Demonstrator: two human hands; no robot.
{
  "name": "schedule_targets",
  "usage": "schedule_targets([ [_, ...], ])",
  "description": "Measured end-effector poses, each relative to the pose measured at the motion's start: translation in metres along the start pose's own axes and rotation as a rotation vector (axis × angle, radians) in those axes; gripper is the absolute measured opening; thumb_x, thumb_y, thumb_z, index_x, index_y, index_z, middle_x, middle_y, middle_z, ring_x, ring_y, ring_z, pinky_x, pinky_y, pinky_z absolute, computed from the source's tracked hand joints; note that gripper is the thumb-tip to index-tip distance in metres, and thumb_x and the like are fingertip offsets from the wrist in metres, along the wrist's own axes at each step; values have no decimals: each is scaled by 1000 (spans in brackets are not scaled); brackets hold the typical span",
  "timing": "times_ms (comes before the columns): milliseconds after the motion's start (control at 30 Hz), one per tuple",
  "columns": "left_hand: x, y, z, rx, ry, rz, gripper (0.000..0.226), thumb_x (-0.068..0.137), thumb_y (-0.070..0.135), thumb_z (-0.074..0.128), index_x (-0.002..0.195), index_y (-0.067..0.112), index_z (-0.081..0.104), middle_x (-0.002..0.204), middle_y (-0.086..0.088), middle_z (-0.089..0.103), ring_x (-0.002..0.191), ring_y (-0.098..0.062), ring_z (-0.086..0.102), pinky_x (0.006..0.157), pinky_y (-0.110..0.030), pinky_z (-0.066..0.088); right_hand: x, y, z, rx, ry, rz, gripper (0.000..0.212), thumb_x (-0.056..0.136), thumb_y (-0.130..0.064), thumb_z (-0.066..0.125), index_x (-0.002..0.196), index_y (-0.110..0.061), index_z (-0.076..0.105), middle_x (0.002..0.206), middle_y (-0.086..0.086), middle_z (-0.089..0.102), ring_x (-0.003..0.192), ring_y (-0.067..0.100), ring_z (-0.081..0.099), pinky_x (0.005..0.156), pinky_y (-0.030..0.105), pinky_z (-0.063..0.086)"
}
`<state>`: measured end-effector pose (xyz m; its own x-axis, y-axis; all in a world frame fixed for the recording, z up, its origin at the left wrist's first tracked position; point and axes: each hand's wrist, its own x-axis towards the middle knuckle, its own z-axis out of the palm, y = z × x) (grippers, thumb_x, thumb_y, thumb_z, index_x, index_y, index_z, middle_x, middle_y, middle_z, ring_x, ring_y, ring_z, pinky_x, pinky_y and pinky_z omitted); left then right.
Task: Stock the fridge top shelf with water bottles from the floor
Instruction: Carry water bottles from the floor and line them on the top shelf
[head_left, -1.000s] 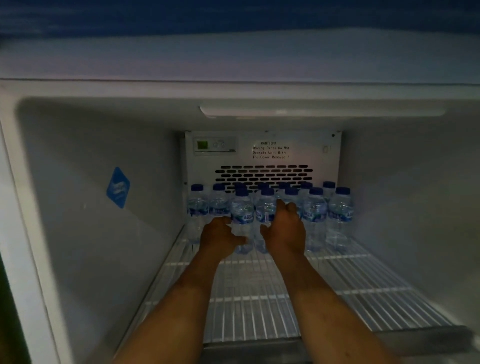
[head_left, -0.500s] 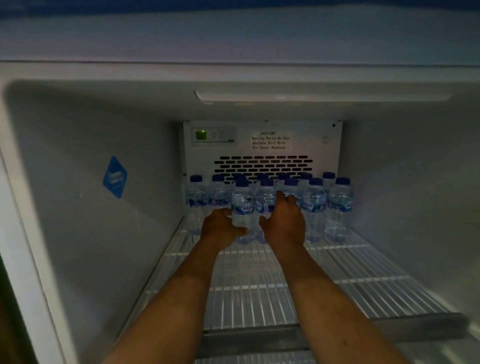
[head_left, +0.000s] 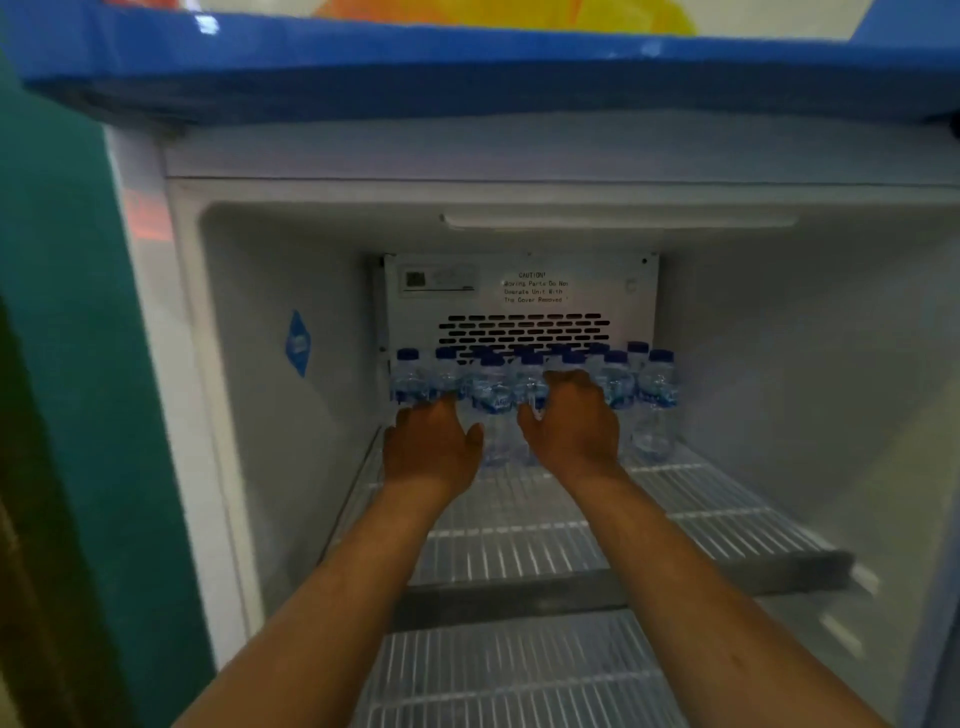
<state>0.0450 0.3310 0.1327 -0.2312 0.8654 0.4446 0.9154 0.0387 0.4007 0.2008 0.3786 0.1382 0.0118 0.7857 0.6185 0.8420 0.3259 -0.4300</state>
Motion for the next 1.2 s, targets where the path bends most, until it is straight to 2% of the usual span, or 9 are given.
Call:
schedule_targets([
  [67,-27,-7,-12,74,43,37,66,96,55,42,154,28,24,156,-8,34,140,-30,34,112,-48,34,-27,-5,-10,-15,52,-27,55,94,-45,56,141,-18,51,146,9,49,135,28,43,107,44,42],
  [133,-59,-15,-22,102,68,80,68,97,55,39,156,29,17,159,-9,27,144,-32,26,116,-48,26,-60,-10,-18,-20,137,-65,57,94,-47,54,144,-19,49,150,10,46,141,31,37,112,50,35],
  [233,-108,-29,-31,77,118,163,67,96,52,44,154,25,25,154,-13,35,141,-34,31,114,-50,30,-116,-21,-29,-16,200,-76,57,95,-46,54,145,-18,49,151,10,44,143,34,33,115,55,29],
  [333,-162,-42,-38,43,137,184,65,93,51,49,151,25,33,149,-13,44,137,-34,38,110,-50,35,-176,-29,-41,16,182,-79,54,97,-45,51,145,-20,48,152,7,43,145,31,31,116,55,27],
  [467,-255,-61,-47,4,152,179,63,93,53,48,149,25,36,150,-10,43,140,-31,35,114,-50,31,-259,-39,-52,45,135,-95,53,97,-45,47,145,-22,47,152,4,45,146,28,30,116,53,29],
  [633,-366,-88,-64,55,116,-9,64,93,58,47,150,33,30,154,-3,38,145,-28,30,118,-46,23,-362,-57,-57,150,65,-88,53,96,-46,41,141,-20,52,149,3,48,144,27,34,114,53,34],
  [900,-545,-153,-102,182,-42,-239,66,90,58,49,149,36,32,153,1,40,143,-24,30,117,-45,29,-535,-99,-50,240,-196,-162,47,97,-39,47,138,-20,56,144,4,53,139,26,41,111,51,37],
  [1100,-640,-223,-113,263,-150,-416,66,92,61,40,151,34,27,156,1,34,146,-23,24,118,-45,26,-627,-142,-21,245,-362,-218,46,96,-36,51,136,-16,59,140,7,57,134,28,47,106,51,43],
  [1200,-680,-264,-114,271,-206,-493,66,92,62,35,152,35,24,157,1,32,147,-24,21,118,-47,25,-668,-161,6,249,-408,-269,44,95,-33,52,133,-13,62,135,8,60,129,26,51,106,44,45],
])
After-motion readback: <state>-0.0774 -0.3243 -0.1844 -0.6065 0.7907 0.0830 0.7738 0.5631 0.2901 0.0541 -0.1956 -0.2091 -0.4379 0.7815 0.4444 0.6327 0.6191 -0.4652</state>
